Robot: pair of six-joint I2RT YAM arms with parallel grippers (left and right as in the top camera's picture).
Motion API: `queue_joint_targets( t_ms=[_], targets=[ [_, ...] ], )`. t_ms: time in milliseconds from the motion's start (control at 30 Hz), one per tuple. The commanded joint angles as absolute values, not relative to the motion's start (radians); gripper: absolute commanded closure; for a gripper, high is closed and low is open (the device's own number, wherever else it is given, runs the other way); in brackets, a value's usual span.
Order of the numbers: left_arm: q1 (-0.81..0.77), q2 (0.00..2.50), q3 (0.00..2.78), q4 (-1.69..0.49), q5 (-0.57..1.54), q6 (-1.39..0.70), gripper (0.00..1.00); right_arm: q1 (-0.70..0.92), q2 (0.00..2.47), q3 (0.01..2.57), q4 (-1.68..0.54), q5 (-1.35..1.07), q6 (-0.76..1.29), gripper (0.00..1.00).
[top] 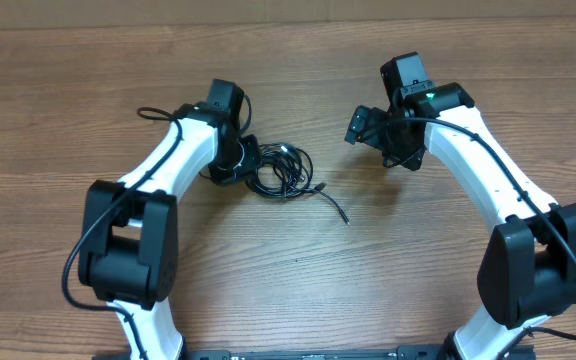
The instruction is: Untangle cables
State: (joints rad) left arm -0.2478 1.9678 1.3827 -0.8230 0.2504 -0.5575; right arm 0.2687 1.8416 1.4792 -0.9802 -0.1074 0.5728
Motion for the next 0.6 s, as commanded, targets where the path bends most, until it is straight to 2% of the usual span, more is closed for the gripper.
queue_joint_targets(
  t_ms=[0, 167, 267, 400, 567],
  targets=[
    [-0.245, 1.785, 1.500, -0.822, 0.389, -0.493, 0.96, 0.268, 1.843, 1.493, -0.975, -0.109, 0.576, 0.00],
    [-0.245, 1.595, 1.562, -0.779, 0.426, -0.494, 0.96, 0.268, 1.843, 1.493, -0.975, -0.109, 0.576, 0.00],
    [-0.245, 1.517, 1.562, -0.707, 0.532, -0.504, 0.96, 0.268, 1.843, 1.493, -0.975, -0.109, 0.576, 0.00],
    [-0.245, 1.502, 1.563, -0.584, 0.701, -0.550, 0.96, 0.268, 1.843, 1.493, -0.975, -0.109, 0.576, 0.00],
    [-0.242, 1.494, 1.575, -0.451, 0.699, -0.614, 0.96, 0.268, 1.843, 1.493, -0.975, -0.109, 0.576, 0.00]
  ],
)
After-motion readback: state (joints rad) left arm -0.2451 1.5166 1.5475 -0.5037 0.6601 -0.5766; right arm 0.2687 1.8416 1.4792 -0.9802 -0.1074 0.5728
